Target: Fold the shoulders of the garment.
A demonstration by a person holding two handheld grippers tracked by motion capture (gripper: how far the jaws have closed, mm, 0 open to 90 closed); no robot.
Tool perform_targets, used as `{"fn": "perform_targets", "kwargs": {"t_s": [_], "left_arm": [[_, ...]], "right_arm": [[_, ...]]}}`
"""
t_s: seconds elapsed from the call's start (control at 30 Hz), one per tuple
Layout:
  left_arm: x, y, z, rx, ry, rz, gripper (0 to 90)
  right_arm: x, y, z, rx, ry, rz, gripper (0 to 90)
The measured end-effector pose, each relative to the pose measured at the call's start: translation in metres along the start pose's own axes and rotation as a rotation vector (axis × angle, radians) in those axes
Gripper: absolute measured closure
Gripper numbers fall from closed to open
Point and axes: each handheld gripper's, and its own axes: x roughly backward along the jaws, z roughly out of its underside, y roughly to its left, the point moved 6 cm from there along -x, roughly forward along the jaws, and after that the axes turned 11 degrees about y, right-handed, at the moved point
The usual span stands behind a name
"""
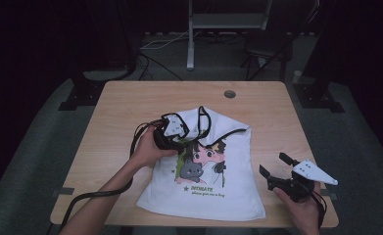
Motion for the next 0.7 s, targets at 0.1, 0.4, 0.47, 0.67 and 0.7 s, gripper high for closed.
{"fn": "perform_targets", "kwargs": {"t_s": [0.1,0.4,0.47,0.67,0.7], "left_arm": [[0.0048,0.0004,0.0007,0.007,-0.007,0.003,30.7],[0.0107,0.0062,0.0008,0.04,-0.027,-0.002,29.3],[0.01,0.006,0.0004,0.037,-0.027,0.0,29.3],[0.0075,-0.0006,-0.0017,0.022,-0.027,0.035,29.3],[0.0082,0.0013,-0.0037,0.028,-0.037,0.04,29.3]], "right_arm": [[-0.0001,0.0,0.0,-0.001,0.0,0.001,12.6],[-0.0002,0.0005,-0.0001,0.004,0.0,-0.001,12.6],[-0.0002,0.0003,-0.0001,0.002,-0.001,-0.002,12.6],[-0.0002,0.0004,-0.0001,0.001,-0.001,-0.004,12.6],[-0.0002,0.0004,-0.0001,0.002,-0.001,-0.005,12.6]]}}
